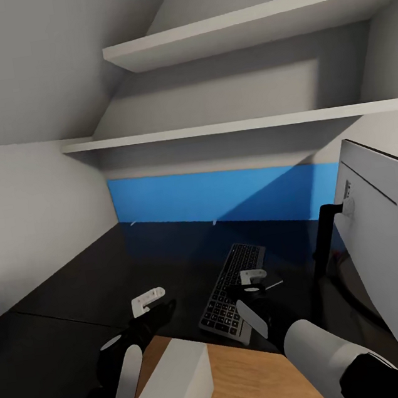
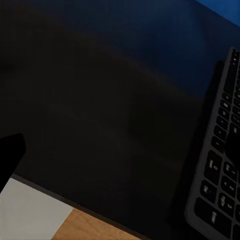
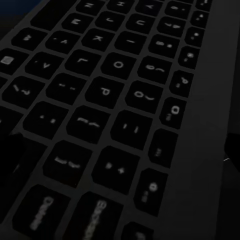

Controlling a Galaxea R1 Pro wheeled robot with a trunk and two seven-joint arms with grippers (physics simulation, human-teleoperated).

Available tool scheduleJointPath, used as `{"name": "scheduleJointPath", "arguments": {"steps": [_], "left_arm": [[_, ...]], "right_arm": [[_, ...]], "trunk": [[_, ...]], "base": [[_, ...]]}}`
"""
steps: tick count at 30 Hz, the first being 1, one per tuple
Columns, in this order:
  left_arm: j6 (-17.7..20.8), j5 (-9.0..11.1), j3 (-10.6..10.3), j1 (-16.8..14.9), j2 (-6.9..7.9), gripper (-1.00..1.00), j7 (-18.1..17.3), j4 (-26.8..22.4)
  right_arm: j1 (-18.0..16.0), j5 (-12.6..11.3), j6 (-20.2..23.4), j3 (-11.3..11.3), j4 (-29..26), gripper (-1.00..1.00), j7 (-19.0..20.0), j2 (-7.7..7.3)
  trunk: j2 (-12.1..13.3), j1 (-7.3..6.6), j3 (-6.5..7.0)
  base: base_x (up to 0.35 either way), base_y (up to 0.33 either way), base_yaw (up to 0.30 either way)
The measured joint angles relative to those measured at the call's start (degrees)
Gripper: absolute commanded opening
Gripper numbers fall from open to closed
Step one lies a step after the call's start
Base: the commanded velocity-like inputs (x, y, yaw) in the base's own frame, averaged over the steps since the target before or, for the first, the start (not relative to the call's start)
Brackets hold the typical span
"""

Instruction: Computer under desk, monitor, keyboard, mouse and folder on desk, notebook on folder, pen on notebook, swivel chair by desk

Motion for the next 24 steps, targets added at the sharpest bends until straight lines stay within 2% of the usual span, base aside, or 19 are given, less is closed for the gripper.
{"name": "scheduleJointPath", "arguments": {"steps": [4, 8, 20, 24], "left_arm": [[0.06, 0.01, -0.1, 0.0, -0.09, 1.0, -0.01, 0.0], [0.08, 0.0, -0.11, 0.0, -0.15, 1.0, 0.03, 0.01], [0.08, -0.05, 0.09, 0.0, -0.02, 1.0, 0.1, 0.12], [0.08, -0.08, 0.15, 0.0, 0.0, 1.0, 0.14, 0.16]], "right_arm": [[0.0, 0.02, 0.05, 0.0, 0.03, 1.0, 0.0, 0.0], [-0.04, 0.85, 0.1, -0.01, -0.74, 1.0, -0.03, 0.0], [-0.04, 0.77, 0.07, 0.01, -0.88, 1.0, -0.12, 0.0], [-0.05, 1.12, 0.15, -0.04, -0.75, 1.0, -0.13, 0.0]], "trunk": [[0.0, 0.0, 0.0], [-1.6, 0.87, -0.7], [-1.61, 0.88, -0.71], [-1.61, 0.9, -0.7]], "base": [[0.0, 0.0, 0.0], [0.0, 0.0, 0.0], [-0.004, 0.0, 0.0], [-0.202, 0.0, 0.0]]}}
